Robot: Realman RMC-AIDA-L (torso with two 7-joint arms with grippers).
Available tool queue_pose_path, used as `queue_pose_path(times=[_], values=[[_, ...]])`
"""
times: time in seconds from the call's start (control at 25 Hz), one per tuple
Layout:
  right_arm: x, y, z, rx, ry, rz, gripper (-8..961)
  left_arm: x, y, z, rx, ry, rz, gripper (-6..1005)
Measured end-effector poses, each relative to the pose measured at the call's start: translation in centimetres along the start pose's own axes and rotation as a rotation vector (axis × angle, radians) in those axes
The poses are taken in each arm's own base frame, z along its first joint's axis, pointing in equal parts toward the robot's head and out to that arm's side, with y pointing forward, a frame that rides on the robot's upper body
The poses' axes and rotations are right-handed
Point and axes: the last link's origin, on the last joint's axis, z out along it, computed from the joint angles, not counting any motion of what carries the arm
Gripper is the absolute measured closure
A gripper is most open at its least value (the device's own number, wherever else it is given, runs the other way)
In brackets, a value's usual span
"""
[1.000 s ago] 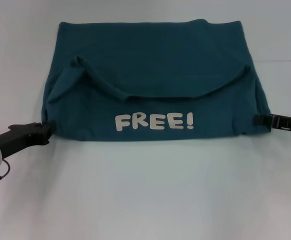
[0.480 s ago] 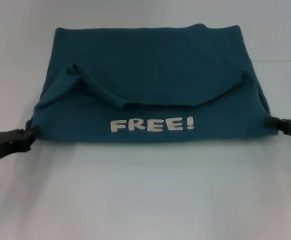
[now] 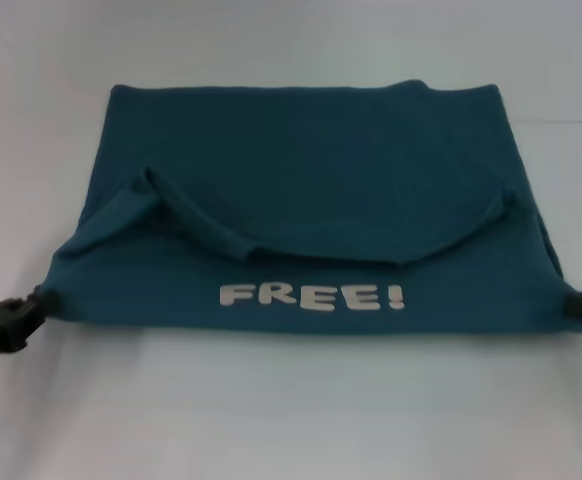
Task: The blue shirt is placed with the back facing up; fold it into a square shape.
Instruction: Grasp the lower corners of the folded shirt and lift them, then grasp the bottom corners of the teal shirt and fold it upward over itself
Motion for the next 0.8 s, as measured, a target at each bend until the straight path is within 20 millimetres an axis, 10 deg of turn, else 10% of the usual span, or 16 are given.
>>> queue_pose_path(times=[0.8], values=[[5.1, 2.3, -6.8, -0.142, -0.024, -0.053, 919, -5.2, 3.1, -7.5, -0.201, -0.128, -0.137, 957]])
